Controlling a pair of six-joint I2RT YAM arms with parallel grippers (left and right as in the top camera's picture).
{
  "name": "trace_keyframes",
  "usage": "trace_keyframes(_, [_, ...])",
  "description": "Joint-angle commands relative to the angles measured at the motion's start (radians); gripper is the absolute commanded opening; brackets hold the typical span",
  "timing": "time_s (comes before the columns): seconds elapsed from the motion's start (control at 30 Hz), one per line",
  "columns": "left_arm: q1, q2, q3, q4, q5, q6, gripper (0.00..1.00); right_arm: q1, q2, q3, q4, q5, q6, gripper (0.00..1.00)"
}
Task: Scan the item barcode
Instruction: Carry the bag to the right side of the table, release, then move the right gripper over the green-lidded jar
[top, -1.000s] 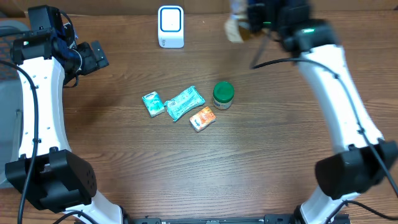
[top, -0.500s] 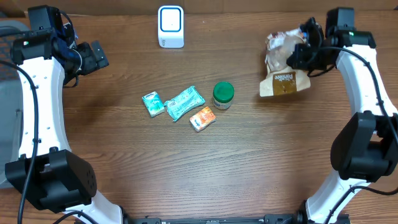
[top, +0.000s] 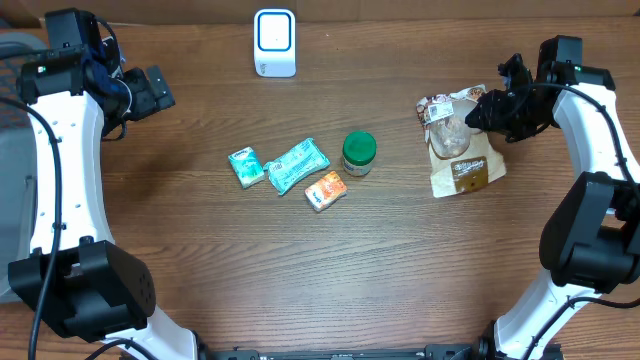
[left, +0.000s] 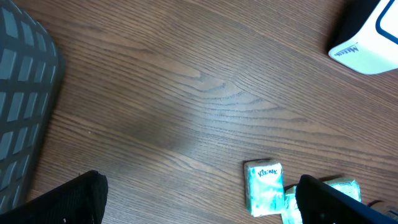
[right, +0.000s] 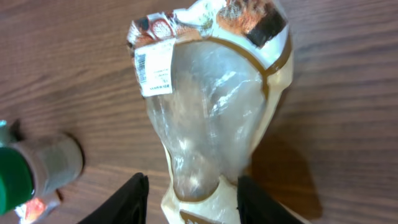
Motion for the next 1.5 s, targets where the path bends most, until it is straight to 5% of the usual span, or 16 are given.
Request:
trace_keyframes(0.0, [0.004,-0.008,-0.003,0.001,0.003,-0.021,1.0,0.014,0.001,0.087,-0.035,-0.047,0.0,0.45])
trace_keyframes(0.13, [0.004,-0.008,-0.003,0.001,0.004,-0.021,0.99,0.097,-0.019,0.214,-0.099,-0.035,-0.06,0.45])
trace_keyframes(0.33, [0.004,-0.008,-0.003,0.001,0.004,-0.021,0.99,0.327,-0.015,0.257,-0.043,0.242,-0.199,0.51])
trace_keyframes(0.77, [0.004,-0.008,-0.003,0.001,0.003,-0.021,0.99,0.639,0.098,0.253,-0.003,0.323,-0.131,0.63])
trace_keyframes(1.17, [0.004,-0.008,-0.003,0.001,0.004,-0.021,1.0,0.657,0.114,0.24,-0.079,0.322,0.054,0.68])
trace_keyframes(1.47, [0.004,-0.008,-0.003,0.001,0.003,-0.021,1.0,0.657,0.114,0.159,-0.087,0.321,0.056,0.82])
